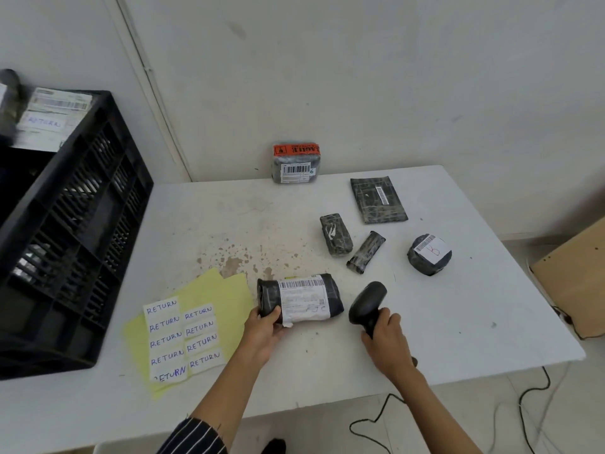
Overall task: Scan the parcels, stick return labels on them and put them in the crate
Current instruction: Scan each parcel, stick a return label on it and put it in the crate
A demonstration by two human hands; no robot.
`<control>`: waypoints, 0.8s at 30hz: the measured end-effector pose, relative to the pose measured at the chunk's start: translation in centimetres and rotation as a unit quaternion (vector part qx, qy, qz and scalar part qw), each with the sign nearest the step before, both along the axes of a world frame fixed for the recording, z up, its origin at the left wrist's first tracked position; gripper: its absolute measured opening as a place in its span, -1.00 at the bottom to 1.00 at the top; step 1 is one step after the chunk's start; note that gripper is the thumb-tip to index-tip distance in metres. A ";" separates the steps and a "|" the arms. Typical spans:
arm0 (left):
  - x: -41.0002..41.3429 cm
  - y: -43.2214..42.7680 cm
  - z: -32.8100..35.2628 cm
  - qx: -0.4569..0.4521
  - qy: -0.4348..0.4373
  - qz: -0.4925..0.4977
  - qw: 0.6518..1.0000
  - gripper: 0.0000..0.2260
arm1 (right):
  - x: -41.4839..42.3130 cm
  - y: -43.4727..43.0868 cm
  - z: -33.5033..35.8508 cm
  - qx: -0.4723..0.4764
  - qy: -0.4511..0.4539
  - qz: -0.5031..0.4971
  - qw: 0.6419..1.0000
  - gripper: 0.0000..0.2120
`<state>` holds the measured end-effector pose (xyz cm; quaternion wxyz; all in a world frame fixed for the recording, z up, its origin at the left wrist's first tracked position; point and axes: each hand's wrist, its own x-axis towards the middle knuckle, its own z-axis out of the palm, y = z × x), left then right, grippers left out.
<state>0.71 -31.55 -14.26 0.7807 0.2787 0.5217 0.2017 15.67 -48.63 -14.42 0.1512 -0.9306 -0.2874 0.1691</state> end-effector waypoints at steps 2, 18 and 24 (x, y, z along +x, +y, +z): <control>0.3 -0.5 -0.3 0.010 0.019 -0.011 1.000 -0.76 | 0.9 -0.1 -0.8 -0.038 -0.037 0.001 0.999 -0.68; -7.5 4.9 0.3 0.509 0.374 -0.297 0.715 -0.70 | -4.8 3.2 0.6 0.108 -0.182 0.021 0.977 -0.49; -14.3 8.2 -1.4 0.482 0.390 -0.460 0.635 -0.34 | -13.2 9.4 -0.4 0.191 0.107 0.269 0.938 -0.78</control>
